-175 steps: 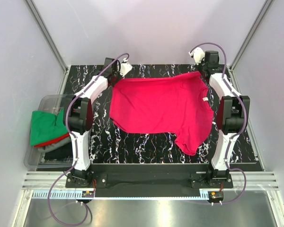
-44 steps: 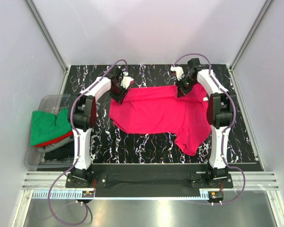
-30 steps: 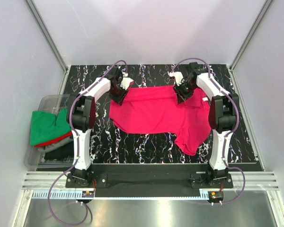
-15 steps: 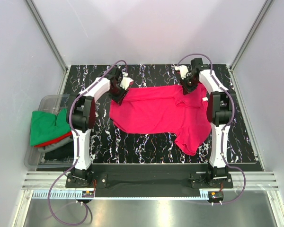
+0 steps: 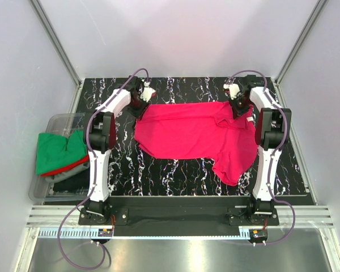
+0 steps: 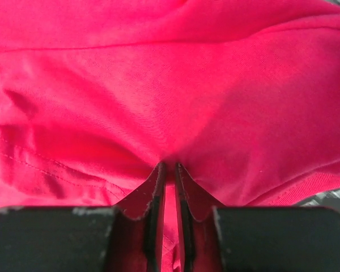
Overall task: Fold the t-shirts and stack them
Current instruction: Fold the tshirt
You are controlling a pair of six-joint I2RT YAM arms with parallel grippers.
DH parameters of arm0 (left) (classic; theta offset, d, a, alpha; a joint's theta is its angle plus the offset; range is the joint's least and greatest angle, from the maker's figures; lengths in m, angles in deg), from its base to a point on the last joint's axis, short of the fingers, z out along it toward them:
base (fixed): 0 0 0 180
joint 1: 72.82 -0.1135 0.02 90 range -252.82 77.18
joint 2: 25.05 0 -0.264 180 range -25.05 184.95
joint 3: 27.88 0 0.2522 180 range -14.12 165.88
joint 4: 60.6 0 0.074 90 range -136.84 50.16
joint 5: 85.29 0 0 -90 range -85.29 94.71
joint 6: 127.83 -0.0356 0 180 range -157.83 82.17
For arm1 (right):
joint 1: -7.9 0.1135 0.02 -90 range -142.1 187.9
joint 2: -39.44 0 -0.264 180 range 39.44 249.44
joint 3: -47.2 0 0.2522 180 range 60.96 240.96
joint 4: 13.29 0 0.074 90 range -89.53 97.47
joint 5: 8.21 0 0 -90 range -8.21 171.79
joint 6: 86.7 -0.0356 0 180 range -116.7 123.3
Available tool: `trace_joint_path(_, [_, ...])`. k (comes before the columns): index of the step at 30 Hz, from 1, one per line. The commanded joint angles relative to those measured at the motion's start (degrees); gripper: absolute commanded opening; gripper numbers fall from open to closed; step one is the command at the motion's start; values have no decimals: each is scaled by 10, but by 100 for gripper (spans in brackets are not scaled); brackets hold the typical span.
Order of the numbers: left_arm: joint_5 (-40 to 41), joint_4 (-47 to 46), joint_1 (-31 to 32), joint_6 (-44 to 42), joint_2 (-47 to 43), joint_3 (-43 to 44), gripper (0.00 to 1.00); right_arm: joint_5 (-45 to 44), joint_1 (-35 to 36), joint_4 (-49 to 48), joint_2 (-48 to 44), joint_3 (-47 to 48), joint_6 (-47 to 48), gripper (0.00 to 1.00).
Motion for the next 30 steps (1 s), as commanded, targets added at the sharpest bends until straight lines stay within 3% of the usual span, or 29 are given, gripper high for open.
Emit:
trace_joint_path(1, [26, 16, -1, -7, 34, 52, 40, -41, -16, -14, -11, -3, 14, 18])
trace_joint_path(7, [31, 30, -1, -10, 59, 93, 40, -32, -19, -16, -13, 24, 3, 19])
trace_joint_path(14, [13, 28, 5, -13, 42, 147, 39, -26, -26, -22, -16, 127, -17, 20])
trace_joint_path(23, [32, 25, 6, -24, 96, 214, 42, -59, -40, -22, 87, 250, -23, 20])
trace_joint_path(30, [54, 24, 7, -33, 134, 232, 43, -74, -41, -24, 125, 273, -24, 20])
